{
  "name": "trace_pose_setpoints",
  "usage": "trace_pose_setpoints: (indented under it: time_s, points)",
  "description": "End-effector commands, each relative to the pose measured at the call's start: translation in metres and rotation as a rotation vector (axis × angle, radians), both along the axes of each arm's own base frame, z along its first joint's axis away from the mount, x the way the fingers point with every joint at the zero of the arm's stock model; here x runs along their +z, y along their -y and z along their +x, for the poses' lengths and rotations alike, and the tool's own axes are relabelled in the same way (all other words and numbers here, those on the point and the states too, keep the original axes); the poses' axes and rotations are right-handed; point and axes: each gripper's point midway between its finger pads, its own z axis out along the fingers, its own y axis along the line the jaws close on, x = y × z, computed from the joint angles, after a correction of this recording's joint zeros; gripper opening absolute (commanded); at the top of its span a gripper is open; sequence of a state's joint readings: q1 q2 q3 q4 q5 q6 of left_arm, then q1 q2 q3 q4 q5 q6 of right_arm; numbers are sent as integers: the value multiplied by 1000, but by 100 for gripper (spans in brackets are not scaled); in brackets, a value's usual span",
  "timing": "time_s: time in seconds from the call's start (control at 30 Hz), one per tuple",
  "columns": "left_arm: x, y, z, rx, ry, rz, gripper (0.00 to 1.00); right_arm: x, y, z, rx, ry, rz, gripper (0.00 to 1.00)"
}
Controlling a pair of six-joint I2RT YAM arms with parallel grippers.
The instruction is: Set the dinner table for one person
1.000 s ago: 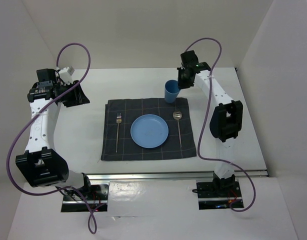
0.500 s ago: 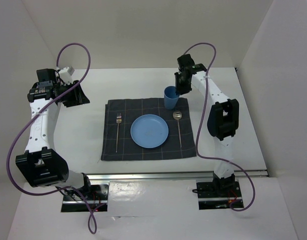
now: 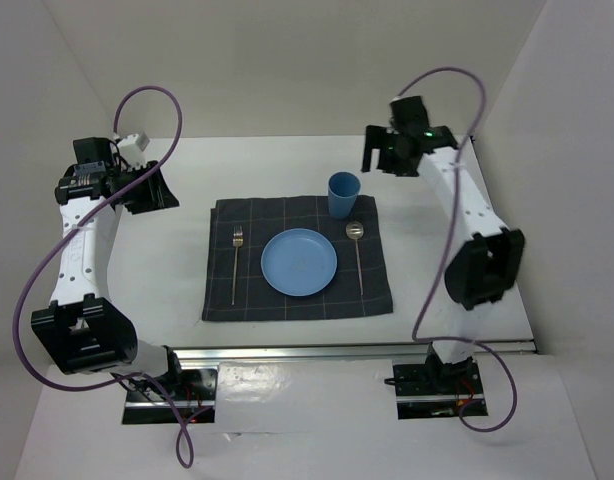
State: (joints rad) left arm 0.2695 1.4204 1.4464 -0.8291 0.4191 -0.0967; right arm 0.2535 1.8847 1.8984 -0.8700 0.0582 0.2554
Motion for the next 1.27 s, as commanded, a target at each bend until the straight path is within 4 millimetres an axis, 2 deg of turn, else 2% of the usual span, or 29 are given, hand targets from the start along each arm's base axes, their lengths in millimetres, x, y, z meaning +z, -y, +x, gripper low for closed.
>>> trace_pose_setpoints:
  time_s: [0.0, 0.03, 0.07, 0.1, 0.13, 0.17, 0.23, 0.27, 0.3, 0.37, 0.4, 0.47, 0.53, 0.6, 0.63, 0.8, 1.07, 1.23]
  points:
    - [-1, -4, -1, -37, 14, 42, 54, 70, 61, -38, -121, 149, 102, 96]
    - [2, -5, 1, -46, 17, 51, 54, 40, 69, -56, -143, 71, 106, 96]
    - [-2, -9, 2, -38, -7, 69, 54, 45, 78, -74, -161, 80, 106, 98]
    - [-13, -11, 1, -42, -59, 69, 54, 35, 95, -86, -206, 55, 94, 100]
    - [-14, -14, 3, -35, -74, 75, 54, 7, 104, -104, -246, -18, 84, 100]
    - [-19, -16, 3, -39, -98, 84, 54, 9, 112, -119, -280, -11, 85, 100]
    - [-29, -18, 0, -53, -137, 93, 52, -3, 129, -137, -374, -36, 90, 100]
    - [-34, -20, -3, -54, -151, 104, 52, -17, 143, -152, -447, -68, 48, 100]
    - [-38, -21, -5, -50, -163, 108, 52, -9, 148, -161, -495, -35, 43, 100]
    - [-46, -23, -13, -46, -188, 128, 52, -9, 167, -177, -575, -18, -21, 100]
    - [-44, -27, -17, -29, -186, 154, 52, 4, 168, -182, -583, 34, -20, 100]
    - [-51, -31, -26, -18, -201, 188, 52, 5, 168, -190, -572, 47, -28, 100]
    - [-49, -38, -35, 4, -191, 238, 52, 12, 164, -195, -540, 65, -16, 100]
    - [-57, -42, -46, 25, -213, 267, 52, 10, 154, -197, -483, 58, 16, 100]
    - [-53, -44, -48, 27, -191, 286, 52, 12, 150, -197, -463, 64, 25, 100]
    - [-58, -39, -66, 17, -201, 288, 52, 21, 139, -201, -418, 86, 77, 100]
    - [-53, -36, -77, 11, -195, 295, 52, 36, 134, -208, -407, 143, 106, 100]
    - [-50, -36, -78, 6, -182, 304, 52, 32, 126, -208, -389, 127, 143, 100]
